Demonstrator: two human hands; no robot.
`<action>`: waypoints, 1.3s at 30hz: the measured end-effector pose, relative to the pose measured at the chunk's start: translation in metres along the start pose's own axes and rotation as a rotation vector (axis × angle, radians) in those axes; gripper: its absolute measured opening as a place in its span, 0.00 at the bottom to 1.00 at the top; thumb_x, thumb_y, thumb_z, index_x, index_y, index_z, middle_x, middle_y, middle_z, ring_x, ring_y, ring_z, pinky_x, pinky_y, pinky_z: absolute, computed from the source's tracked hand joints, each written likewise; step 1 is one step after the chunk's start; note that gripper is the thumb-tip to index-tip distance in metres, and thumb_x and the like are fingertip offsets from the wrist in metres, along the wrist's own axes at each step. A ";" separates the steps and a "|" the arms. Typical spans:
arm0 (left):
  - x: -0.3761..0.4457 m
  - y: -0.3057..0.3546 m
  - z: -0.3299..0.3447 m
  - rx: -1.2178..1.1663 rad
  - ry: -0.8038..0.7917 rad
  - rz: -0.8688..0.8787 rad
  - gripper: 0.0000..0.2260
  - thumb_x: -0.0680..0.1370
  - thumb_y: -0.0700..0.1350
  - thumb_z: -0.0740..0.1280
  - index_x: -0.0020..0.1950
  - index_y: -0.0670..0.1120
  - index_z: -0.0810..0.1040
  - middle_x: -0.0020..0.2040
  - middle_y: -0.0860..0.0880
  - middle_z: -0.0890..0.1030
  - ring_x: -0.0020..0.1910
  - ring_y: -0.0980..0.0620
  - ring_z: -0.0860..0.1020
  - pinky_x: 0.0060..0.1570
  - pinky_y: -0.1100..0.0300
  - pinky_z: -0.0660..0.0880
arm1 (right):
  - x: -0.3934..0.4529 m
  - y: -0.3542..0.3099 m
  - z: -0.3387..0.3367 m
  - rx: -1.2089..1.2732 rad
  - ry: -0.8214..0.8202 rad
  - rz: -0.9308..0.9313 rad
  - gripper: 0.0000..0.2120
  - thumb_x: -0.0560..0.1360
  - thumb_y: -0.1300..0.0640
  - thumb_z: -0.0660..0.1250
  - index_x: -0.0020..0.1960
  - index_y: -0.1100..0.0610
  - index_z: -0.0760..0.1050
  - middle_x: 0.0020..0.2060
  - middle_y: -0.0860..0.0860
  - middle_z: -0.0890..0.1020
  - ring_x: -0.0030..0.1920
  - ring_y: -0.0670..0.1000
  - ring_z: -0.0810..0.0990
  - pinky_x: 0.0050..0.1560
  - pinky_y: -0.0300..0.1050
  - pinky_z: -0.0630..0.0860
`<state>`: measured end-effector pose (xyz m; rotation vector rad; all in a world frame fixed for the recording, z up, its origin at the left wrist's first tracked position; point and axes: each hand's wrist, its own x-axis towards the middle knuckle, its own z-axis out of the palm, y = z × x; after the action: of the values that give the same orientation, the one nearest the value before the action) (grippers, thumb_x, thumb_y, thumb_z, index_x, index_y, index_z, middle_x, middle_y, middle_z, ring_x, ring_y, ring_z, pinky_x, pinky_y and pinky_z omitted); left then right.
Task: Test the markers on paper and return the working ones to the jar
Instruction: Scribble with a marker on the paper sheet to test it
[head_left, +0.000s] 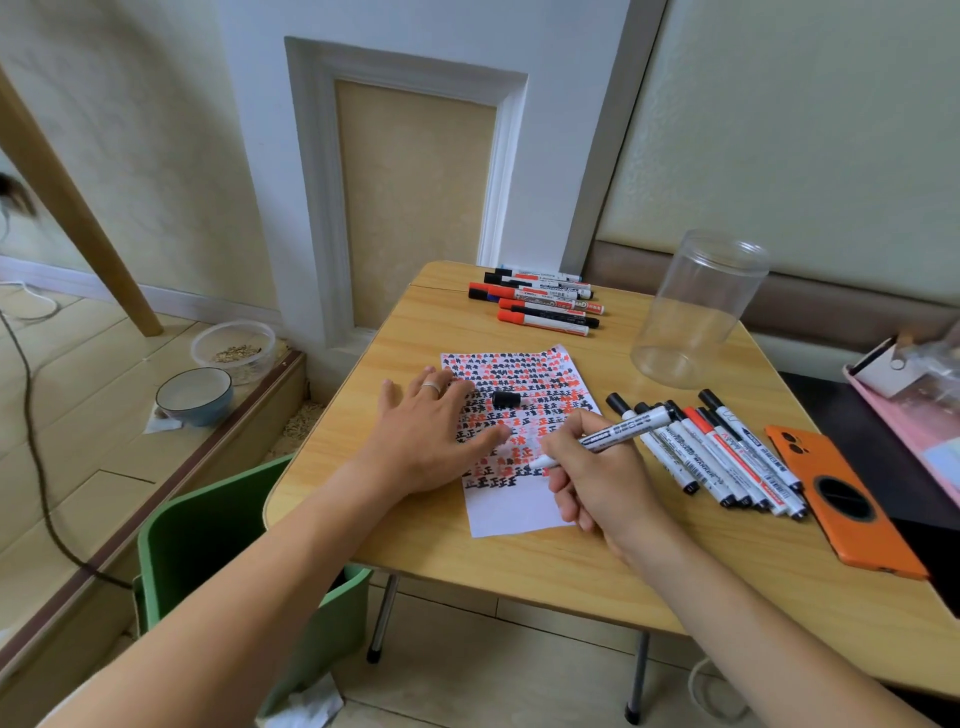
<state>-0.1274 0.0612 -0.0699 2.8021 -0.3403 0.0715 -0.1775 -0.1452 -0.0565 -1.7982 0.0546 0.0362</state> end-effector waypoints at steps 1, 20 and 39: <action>0.002 0.002 0.001 -0.005 0.041 -0.007 0.37 0.78 0.73 0.52 0.81 0.53 0.59 0.82 0.46 0.59 0.82 0.48 0.51 0.78 0.37 0.42 | 0.000 0.000 0.000 0.017 -0.005 0.005 0.11 0.79 0.57 0.68 0.43 0.61 0.71 0.28 0.55 0.77 0.21 0.53 0.72 0.20 0.37 0.61; 0.000 0.021 -0.002 -0.209 0.233 0.190 0.06 0.80 0.47 0.70 0.54 0.58 0.80 0.51 0.62 0.81 0.53 0.60 0.75 0.60 0.51 0.65 | 0.002 0.000 -0.003 0.261 0.017 -0.048 0.09 0.80 0.56 0.70 0.44 0.57 0.73 0.31 0.54 0.77 0.25 0.51 0.74 0.22 0.40 0.66; -0.017 0.035 -0.005 -0.579 0.179 0.448 0.05 0.79 0.45 0.72 0.54 0.46 0.81 0.45 0.53 0.82 0.44 0.55 0.79 0.41 0.62 0.74 | -0.004 -0.002 -0.002 0.226 -0.113 -0.116 0.11 0.79 0.55 0.71 0.46 0.61 0.73 0.31 0.55 0.77 0.24 0.50 0.73 0.20 0.38 0.65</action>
<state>-0.1528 0.0344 -0.0555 2.0915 -0.7948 0.2738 -0.1810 -0.1466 -0.0535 -1.5677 -0.1221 0.0468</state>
